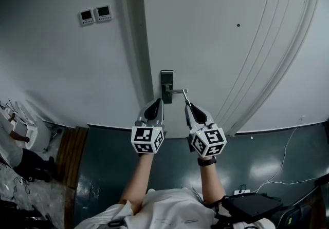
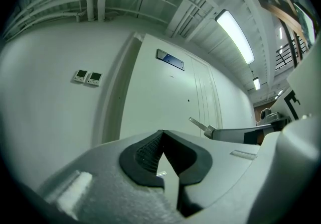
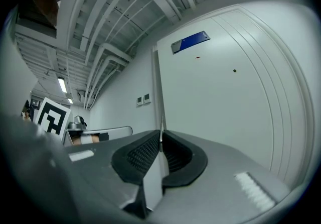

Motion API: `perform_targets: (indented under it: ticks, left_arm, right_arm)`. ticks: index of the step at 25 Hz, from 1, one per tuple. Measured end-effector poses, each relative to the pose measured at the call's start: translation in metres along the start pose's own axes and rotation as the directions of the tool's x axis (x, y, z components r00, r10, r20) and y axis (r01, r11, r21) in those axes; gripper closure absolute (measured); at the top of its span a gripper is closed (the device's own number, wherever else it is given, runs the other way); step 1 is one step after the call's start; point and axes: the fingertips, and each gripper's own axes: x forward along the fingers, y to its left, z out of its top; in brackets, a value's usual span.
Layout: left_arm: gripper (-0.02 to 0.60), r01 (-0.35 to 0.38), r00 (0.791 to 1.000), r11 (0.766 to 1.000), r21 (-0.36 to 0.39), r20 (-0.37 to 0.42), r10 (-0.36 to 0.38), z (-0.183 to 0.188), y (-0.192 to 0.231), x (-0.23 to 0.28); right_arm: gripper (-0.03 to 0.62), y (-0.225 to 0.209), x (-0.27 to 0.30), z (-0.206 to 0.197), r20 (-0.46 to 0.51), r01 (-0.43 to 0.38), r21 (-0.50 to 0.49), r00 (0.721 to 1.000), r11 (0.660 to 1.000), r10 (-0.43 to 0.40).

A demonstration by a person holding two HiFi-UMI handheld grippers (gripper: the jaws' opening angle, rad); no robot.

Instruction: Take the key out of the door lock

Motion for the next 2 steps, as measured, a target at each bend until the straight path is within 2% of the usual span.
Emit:
perform_targets:
  ticks: [2]
  left_arm:
    - [0.581, -0.004, 1.000, 1.000, -0.013, -0.011, 0.004, -0.0052, 0.0024, -0.0036]
  right_arm:
    - [0.565, 0.0052, -0.0014, -0.0050, -0.013, -0.003, 0.003, 1.000, 1.000, 0.003]
